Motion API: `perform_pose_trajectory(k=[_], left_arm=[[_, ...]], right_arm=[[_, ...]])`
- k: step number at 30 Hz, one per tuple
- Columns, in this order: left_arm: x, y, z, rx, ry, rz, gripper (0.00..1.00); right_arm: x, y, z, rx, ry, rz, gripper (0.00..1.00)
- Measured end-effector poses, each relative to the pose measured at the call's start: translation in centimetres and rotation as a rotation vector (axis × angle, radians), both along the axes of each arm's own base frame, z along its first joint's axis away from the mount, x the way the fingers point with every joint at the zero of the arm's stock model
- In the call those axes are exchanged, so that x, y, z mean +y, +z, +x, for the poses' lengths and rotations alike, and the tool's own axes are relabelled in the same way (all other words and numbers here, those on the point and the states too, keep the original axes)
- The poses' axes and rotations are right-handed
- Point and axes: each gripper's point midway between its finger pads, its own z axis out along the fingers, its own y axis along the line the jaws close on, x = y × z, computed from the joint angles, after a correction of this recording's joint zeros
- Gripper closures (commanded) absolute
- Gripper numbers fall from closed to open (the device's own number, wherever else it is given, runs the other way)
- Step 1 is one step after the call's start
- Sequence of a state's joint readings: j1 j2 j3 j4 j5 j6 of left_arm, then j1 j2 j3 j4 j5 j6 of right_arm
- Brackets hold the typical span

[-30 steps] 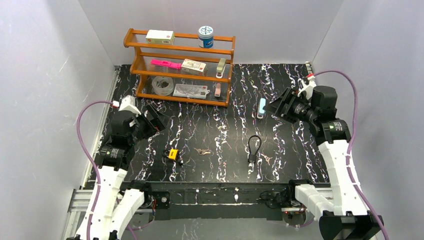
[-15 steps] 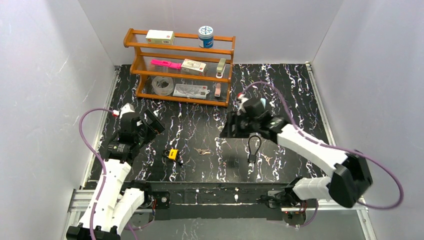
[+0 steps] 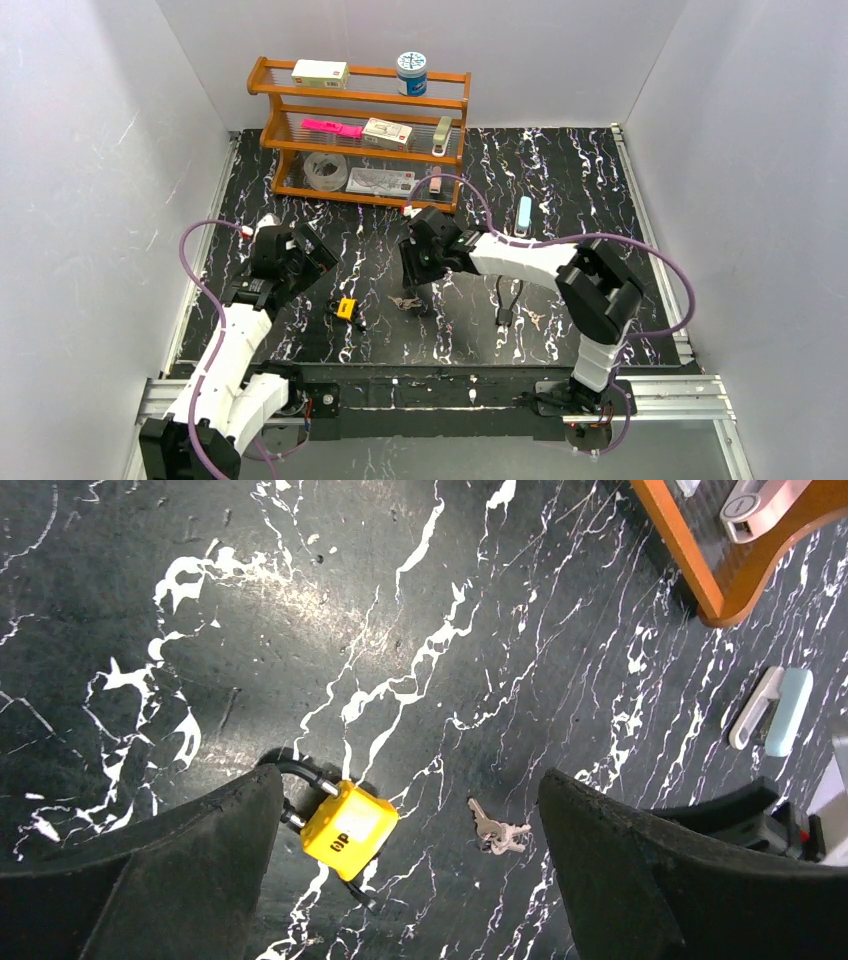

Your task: Unlock with the key

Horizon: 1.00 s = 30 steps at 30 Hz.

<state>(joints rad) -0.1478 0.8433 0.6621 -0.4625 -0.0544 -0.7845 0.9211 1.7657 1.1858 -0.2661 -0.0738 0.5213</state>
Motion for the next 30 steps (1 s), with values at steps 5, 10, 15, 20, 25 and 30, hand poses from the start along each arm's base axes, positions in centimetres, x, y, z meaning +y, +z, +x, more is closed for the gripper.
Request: perform_pose_trajectory(k=[5,10,15,20,25,30], left_arm=[[-0.9,-1.2,0.2,0.026,-0.049,-0.022,0.04],[-1.6,-1.6,0.1,0.026,-0.081,-0.05,0.04],[-2.0,-1.5,0.0,0.016,-0.097,-0.064,0.04],[-2.1,-1.6,-0.1,0.01,-0.103,-0.069,0.04],[-2.1,-1.7,-0.2,0.011,-0.104,-0.069,0.04],[-2.1,-1.8,-0.3,0.007,-0.108,-0.07,0.04]], right_arm=[[1.6,-1.6,0.6,-0.006,0.063,-0.038,0.57],[3.1,-2.5,0.1,0.007,0.126,-0.049,0.61],[3.5,-3.5,-1.1,0.048,0.178,-0.077,0.61],[3.2,-4.0,-2.3,0.072,0.221,-0.105,0.61],[3.4,-4.2,-2.6,0.064,0.244,-0.122,0.68],[3.3,-4.5,-2.4,0.043,0.243,-0.141,0.81]])
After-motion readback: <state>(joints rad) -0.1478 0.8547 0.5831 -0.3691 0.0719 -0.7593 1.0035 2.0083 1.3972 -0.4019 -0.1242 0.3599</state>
